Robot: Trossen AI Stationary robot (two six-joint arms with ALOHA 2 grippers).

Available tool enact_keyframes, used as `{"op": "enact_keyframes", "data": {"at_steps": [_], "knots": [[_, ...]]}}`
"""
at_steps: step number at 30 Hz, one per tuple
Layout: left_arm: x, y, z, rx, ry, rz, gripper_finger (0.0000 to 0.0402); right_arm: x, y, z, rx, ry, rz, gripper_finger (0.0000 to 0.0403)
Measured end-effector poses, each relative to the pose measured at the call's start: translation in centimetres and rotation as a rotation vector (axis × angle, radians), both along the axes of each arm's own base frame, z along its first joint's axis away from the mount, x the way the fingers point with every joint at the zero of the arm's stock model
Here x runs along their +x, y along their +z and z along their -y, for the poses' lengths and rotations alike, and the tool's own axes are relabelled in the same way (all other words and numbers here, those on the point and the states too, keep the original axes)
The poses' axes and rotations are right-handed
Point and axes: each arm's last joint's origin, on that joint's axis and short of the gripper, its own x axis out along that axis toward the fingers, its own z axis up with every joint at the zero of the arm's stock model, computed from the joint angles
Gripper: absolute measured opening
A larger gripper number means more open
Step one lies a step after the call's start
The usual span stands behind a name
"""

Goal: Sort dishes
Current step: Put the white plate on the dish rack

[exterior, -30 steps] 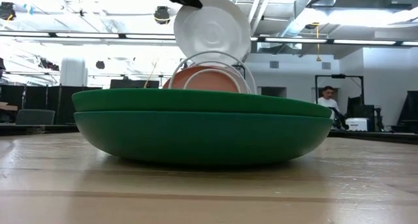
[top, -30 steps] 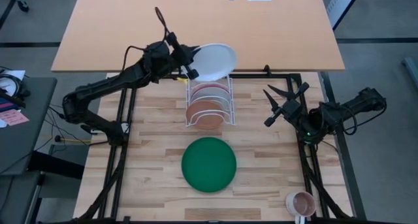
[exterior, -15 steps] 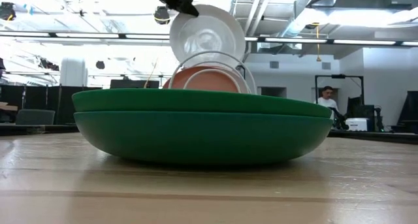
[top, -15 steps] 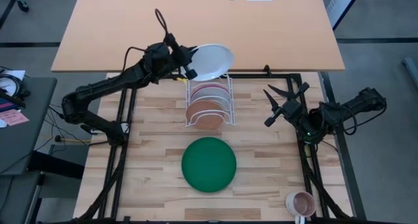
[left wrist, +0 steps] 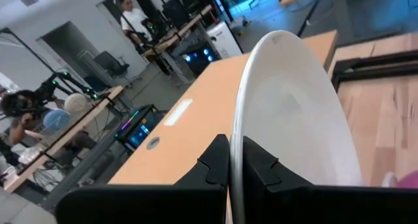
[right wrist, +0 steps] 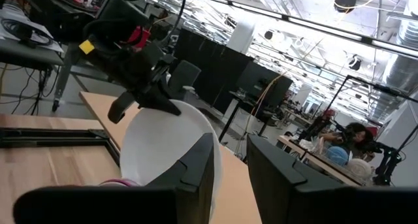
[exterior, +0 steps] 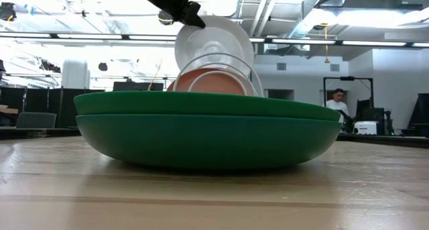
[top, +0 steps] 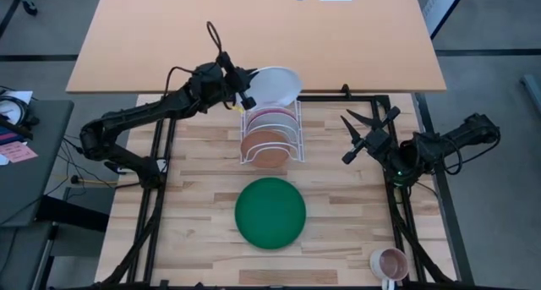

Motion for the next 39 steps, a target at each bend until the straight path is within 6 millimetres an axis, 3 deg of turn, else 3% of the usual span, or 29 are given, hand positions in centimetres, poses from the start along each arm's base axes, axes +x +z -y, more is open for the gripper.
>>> {"op": "enact_keyframes", "data": {"at_steps": [6,17,39], "knots": [[-0.1,-1.6,-0.4,-0.007,-0.032,-0.032,0.0001,0.0,0.0,0.0,0.0,0.0,0.0,0.0096],[-0.3,-1.5,-0.8,-0.017,-0.071,0.001,0.0001,0.0,0.0,0.0,-0.001,0.001,0.0,0.0096],[1.2,-3.6,-1.4,-0.058,-0.092,-0.058,0.0001,0.0,0.0,0.0,0.005,0.001,0.005,0.0096]]}}
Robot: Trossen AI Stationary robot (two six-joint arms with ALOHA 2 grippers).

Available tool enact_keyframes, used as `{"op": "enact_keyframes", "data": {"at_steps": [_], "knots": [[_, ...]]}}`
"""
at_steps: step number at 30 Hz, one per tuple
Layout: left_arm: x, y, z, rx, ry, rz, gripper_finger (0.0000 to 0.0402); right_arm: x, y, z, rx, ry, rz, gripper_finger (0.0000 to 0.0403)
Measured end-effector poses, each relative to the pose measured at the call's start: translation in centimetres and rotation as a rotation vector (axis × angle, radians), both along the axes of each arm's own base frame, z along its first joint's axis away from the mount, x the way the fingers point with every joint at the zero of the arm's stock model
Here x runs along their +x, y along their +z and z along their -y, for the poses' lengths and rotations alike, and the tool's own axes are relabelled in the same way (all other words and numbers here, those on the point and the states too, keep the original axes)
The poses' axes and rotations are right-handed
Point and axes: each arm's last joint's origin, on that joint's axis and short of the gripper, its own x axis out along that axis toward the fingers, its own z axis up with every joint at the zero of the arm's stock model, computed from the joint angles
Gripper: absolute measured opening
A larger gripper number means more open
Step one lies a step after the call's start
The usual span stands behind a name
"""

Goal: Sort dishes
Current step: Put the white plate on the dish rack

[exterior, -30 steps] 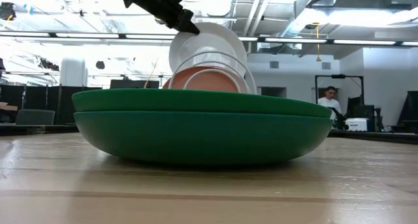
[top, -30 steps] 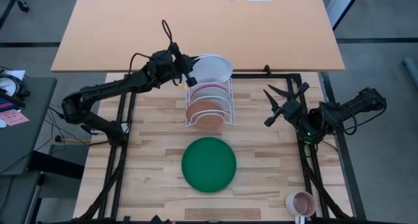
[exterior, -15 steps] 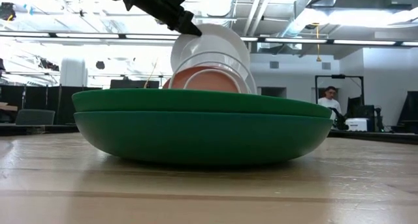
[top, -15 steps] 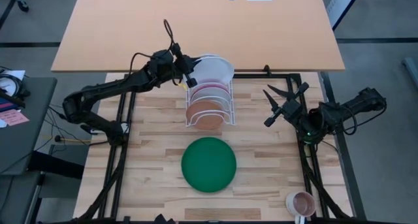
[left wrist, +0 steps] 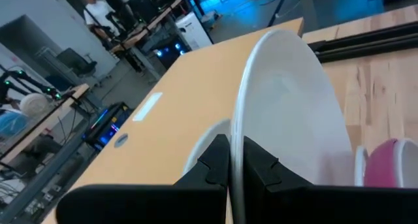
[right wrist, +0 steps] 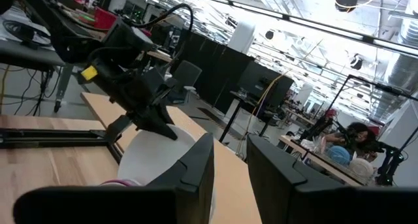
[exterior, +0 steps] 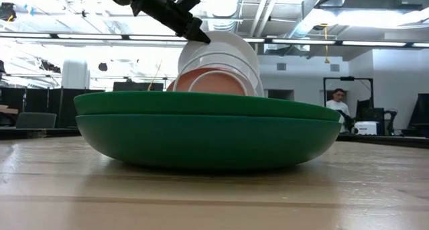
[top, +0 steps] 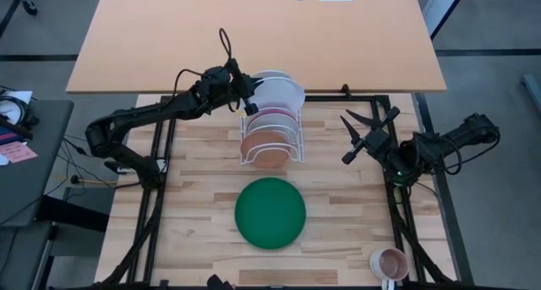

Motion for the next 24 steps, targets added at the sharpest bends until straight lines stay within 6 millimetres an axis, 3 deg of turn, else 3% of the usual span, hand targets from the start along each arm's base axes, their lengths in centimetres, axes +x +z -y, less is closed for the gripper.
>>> {"op": "enact_keyframes", "data": {"at_steps": [24], "knots": [[0.3,-1.6,-0.7,-0.047,0.012,-0.083,0.0001,0.0,0.0,0.0,0.0,0.001,0.0,0.0096]]}}
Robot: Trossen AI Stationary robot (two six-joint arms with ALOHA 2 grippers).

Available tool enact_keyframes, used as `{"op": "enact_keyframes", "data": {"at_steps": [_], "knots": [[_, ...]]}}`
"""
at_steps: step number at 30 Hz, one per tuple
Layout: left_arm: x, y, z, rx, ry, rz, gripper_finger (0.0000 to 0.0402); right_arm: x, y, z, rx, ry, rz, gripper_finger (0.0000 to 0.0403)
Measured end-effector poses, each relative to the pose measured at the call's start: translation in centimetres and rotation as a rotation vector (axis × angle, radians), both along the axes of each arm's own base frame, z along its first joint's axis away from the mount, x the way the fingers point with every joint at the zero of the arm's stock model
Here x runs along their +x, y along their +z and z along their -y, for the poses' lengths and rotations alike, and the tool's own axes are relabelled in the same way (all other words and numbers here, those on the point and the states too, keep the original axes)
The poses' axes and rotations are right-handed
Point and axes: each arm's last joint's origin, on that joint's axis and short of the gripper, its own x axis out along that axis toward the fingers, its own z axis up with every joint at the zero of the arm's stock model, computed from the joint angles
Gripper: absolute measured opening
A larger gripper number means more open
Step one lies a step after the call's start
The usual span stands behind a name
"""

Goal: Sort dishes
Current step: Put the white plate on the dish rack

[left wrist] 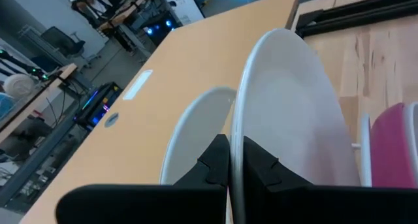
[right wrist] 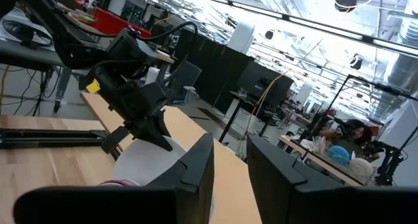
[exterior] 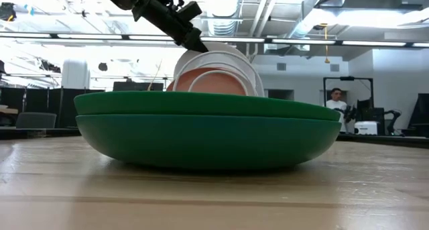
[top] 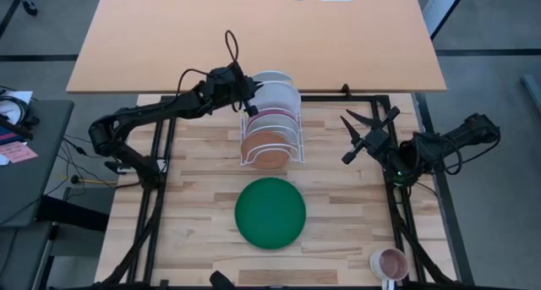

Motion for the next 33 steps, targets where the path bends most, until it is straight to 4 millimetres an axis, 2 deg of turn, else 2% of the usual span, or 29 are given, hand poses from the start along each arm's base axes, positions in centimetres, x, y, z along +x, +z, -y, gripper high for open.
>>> {"op": "enact_keyframes", "data": {"at_steps": [9,22,29,33], "knots": [[-0.1,-0.5,0.1,0.017,-0.058,-0.081,0.0001,0.0,0.0,0.0,0.004,0.001,0.004,0.0096],[0.0,-0.8,0.1,-0.007,-0.079,-0.089,0.0001,0.0,0.0,0.0,0.005,0.002,0.005,0.0096],[1.4,-3.5,-0.7,-0.031,-0.079,-0.169,0.0001,0.0,0.0,0.0,0.005,0.002,0.005,0.0096],[2.3,-4.2,-1.0,-0.007,-0.064,-0.152,0.0001,0.0,0.0,0.0,0.005,0.003,0.006,0.0096]]}}
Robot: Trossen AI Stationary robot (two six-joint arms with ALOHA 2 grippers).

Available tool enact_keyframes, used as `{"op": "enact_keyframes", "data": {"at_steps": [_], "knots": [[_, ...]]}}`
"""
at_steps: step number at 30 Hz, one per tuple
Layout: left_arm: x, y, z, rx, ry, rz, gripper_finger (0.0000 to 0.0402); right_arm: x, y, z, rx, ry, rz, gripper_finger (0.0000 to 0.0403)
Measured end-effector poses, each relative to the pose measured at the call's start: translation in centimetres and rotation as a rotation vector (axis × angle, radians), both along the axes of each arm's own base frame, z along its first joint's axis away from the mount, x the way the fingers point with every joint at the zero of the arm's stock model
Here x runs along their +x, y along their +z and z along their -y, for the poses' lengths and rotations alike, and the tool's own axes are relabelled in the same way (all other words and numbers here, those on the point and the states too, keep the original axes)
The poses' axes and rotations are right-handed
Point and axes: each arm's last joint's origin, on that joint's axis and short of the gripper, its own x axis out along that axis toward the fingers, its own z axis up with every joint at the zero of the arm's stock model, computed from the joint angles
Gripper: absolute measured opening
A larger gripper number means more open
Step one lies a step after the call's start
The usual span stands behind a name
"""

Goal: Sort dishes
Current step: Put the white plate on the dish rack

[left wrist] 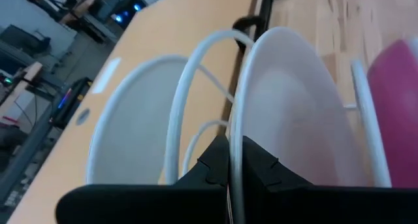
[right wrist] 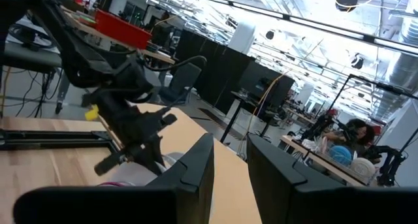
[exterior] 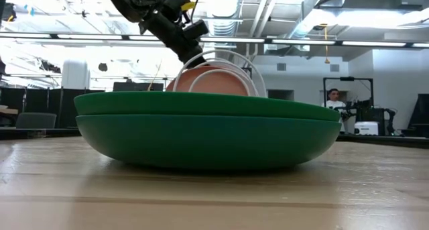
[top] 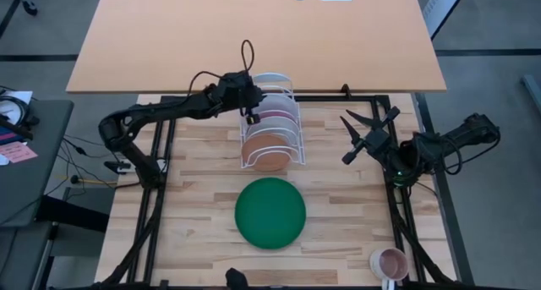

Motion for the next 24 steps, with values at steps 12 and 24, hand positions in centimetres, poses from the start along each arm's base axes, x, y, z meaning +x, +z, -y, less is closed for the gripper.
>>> {"op": "enact_keyframes", "data": {"at_steps": [12,24], "knots": [[0.28,-0.5,-0.17,-0.018,0.031,0.006,0.0025,0.0,0.0,0.0,0.0,0.0,-0.001,0.0096],[0.24,-0.6,-0.16,-0.018,0.034,-0.006,0.0031,0.0,-0.01,0.0,0.0,-0.001,-0.001,0.0096]]}}
